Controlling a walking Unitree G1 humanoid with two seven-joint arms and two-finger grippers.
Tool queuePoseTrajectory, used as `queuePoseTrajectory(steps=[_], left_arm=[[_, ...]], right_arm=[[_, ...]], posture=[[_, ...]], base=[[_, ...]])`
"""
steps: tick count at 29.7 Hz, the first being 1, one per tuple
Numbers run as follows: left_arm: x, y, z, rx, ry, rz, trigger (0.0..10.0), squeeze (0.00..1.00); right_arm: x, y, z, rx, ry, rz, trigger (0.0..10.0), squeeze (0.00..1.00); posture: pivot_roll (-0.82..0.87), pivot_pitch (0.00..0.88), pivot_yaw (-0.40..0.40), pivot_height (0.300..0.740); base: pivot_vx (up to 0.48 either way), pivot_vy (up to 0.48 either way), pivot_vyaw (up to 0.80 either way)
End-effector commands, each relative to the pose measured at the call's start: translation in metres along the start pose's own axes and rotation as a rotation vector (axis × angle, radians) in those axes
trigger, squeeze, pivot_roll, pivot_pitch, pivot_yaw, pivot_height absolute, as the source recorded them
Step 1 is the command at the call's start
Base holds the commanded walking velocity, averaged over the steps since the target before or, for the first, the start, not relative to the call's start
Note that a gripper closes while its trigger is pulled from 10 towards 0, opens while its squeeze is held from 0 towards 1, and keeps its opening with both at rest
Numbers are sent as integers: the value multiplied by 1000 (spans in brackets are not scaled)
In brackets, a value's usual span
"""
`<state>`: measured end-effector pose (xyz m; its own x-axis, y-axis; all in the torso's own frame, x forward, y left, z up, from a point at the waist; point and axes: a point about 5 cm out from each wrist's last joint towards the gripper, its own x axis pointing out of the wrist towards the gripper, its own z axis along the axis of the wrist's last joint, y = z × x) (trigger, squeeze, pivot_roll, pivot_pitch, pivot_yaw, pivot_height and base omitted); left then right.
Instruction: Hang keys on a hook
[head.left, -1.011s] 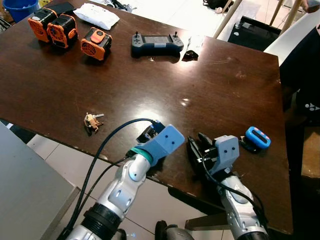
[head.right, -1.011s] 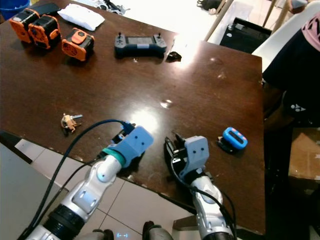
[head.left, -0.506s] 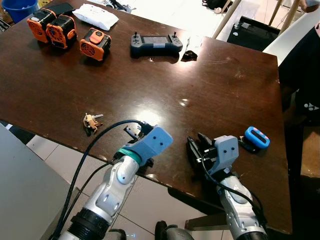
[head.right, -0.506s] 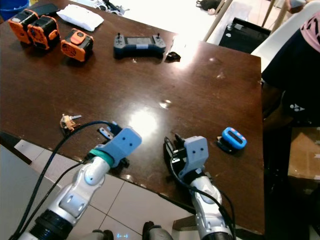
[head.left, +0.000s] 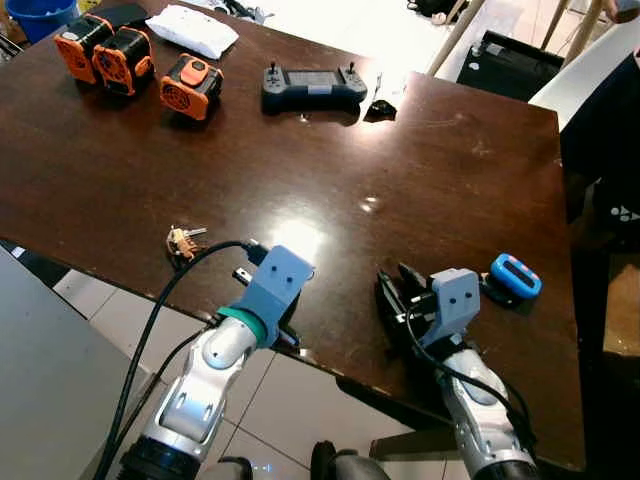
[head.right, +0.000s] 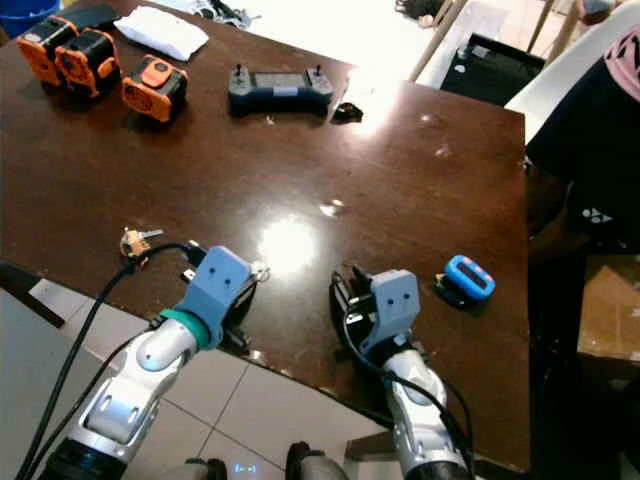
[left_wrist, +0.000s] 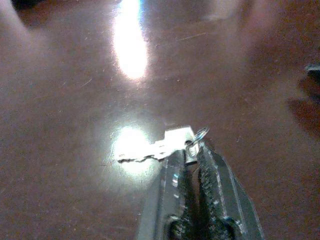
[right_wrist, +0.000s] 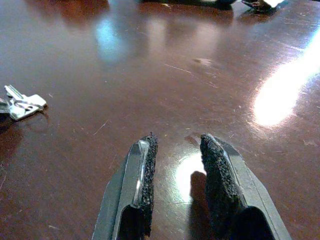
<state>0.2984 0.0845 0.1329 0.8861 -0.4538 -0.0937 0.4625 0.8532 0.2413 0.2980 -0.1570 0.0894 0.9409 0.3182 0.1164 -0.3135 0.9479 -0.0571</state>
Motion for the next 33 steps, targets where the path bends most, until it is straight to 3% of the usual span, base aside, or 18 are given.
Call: queuePoseTrajectory(steps=[1,6,7,8,9,10,14,16,18,19,26,33], left_arm=[[-1,-5,4,-32,-20,-31,10000,1000],[1,-10,13,27,-77,-39,10000,1000],[2,-12,16,77,-101,-28,10000,431],[2,-12,16,77,-101,-28,10000,431],[3,-15,18,134,-121,-29,10000,0],[4,-20,17,195,-126,-50,10000,0],[3,-25,16,232,-124,-77,10000,0],[9,-32,9,293,-78,-92,10000,0],[9,-32,9,293,-78,-92,10000,0],[15,-34,5,331,-26,-93,10000,0],[21,-24,1,298,33,-38,10000,0],[15,-9,-2,311,38,12,10000,0]], right_arm=[[-15,2,-27,26,133,-5,10000,0],[-14,3,-27,27,133,-1,10000,0],[-13,3,-26,26,132,1,10000,0],[-13,3,-26,26,132,1,10000,0],[-13,3,-26,25,131,1,10000,0],[-13,2,-26,24,131,0,10000,0],[-14,1,-26,23,131,-1,10000,0],[-14,1,-26,23,132,0,10000,0],[-14,1,-26,23,132,0,10000,0],[-14,2,-26,24,132,1,10000,0],[-15,3,-27,27,131,-2,10000,0],[-17,3,-28,29,134,-8,10000,0]], posture=[[-41,186,-13,740],[-39,181,-14,740],[-45,179,-14,740],[-45,179,-14,740],[-45,179,-14,740],[-45,179,-14,740],[-45,179,-14,740],[-45,179,-14,740],[-45,179,-14,740],[-50,183,-14,740],[-55,188,-7,740],[-51,190,-5,740]], base=[[0,0,0],[0,0,0],[0,0,0],[0,0,0],[0,0,0],[0,0,0],[0,0,0],[0,0,0],[0,0,0],[0,0,0],[0,0,0],[0,0,0]])
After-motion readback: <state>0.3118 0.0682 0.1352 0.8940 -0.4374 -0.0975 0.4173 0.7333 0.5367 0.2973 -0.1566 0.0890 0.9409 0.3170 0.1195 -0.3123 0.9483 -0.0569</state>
